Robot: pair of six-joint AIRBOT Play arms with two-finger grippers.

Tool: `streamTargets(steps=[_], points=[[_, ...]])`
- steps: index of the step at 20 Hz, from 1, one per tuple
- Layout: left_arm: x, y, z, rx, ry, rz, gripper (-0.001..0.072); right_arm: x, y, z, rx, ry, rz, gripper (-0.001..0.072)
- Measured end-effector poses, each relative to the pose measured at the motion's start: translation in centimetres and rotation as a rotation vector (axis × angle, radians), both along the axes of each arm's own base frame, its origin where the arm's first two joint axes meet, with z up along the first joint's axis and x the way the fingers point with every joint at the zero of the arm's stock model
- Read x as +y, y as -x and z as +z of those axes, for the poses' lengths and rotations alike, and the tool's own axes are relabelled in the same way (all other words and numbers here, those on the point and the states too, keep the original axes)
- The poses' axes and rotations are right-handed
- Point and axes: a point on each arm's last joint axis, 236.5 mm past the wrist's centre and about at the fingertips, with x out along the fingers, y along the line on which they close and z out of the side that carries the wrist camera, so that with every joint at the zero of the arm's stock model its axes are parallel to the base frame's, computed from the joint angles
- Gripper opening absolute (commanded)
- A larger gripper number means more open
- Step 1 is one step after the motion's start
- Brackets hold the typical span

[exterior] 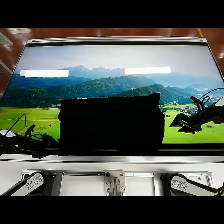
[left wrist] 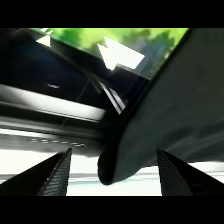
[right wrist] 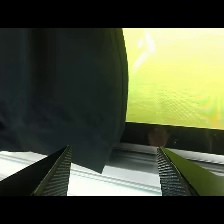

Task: Fold the shirts.

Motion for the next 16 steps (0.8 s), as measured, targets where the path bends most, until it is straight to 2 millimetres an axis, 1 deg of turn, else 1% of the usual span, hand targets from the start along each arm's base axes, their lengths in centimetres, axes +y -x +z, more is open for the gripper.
streamTargets(steps=[7, 11, 13, 14, 15, 16], points=[[-1.3, 0.4, -0.4, 0.009, 0.015, -0.045, 0.0597, -0.1, -0.2, 0.0, -0.005, 0.003, -0.005, 0.0643], [-2.6, 0.2, -0.6, 0.015, 0.034, -0.068, 0.0592, -0.1, -0.2, -0.1, -0.004, 0.004, -0.011, 0.0643], [-3.0, 0.0, -0.9, 0.014, 0.035, -0.079, 0.0419, -0.1, -0.2, -0.1, -0.004, 0.004, -0.011, 0.0643], [-3.0, 0.0, -1.1, 0.013, 0.028, -0.083, 0.038, -0.1, -0.2, -0.1, -0.003, 0.004, -0.011, 0.0643], [-3.1, -0.1, -1.3, 0.013, 0.027, -0.083, 0.0363, -0.1, -0.2, -0.1, -0.003, 0.004, -0.011, 0.0643], [-3.2, -0.2, -1.3, 0.014, 0.029, -0.082, 0.0253, -0.1, -0.1, -0.1, -0.001, 0.005, -0.011, 0.0643]])
